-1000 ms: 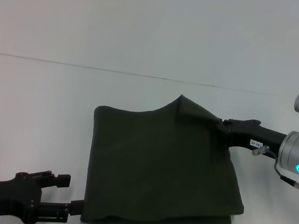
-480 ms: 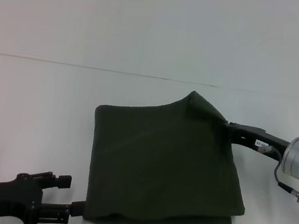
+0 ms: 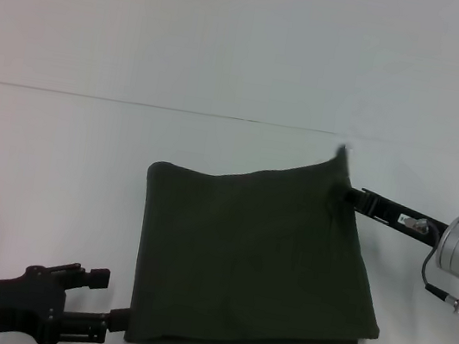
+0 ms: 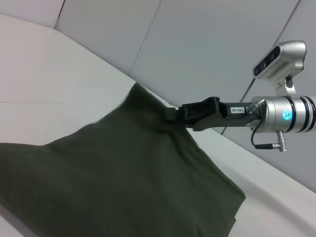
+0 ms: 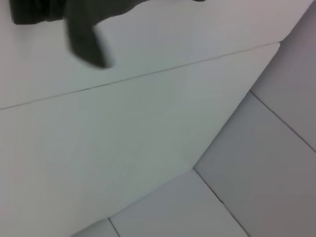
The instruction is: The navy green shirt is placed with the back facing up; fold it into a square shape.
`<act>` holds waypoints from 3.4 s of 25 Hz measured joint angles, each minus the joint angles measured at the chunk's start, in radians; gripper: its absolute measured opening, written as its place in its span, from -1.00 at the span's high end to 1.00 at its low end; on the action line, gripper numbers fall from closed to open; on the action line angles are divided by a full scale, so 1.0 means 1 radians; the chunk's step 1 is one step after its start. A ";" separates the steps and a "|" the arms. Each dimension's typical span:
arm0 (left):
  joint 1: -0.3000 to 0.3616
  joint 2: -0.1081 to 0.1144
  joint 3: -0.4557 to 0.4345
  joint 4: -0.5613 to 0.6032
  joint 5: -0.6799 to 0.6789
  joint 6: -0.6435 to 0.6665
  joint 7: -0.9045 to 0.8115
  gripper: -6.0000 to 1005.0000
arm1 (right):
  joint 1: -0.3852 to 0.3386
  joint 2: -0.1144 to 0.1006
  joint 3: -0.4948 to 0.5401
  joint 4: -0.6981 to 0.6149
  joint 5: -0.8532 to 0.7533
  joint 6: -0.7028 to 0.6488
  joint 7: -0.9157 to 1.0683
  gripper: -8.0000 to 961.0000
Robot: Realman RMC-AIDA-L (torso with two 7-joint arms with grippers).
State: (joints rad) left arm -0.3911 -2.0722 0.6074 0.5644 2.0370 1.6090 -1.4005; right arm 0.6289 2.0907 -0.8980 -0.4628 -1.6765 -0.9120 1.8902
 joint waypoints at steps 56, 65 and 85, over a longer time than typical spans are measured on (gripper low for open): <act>0.069 -0.026 -0.027 0.008 0.075 0.128 0.198 -0.81 | -0.367 0.006 0.355 0.115 -0.286 -0.676 -1.240 -0.75; 0.068 -0.026 -0.036 0.005 0.064 0.105 0.199 -0.81 | -0.356 0.008 0.362 0.116 -0.287 -0.658 -1.241 -0.75; 0.050 -0.025 -0.075 0.012 0.047 0.118 0.192 -0.81 | -0.351 0.008 0.408 0.127 -0.286 -0.658 -1.243 -0.75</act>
State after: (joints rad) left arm -0.3416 -2.0969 0.5326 0.5761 2.0838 1.7272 -1.2084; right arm 0.2782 2.0983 -0.4905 -0.3359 -1.9625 -1.5702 0.6473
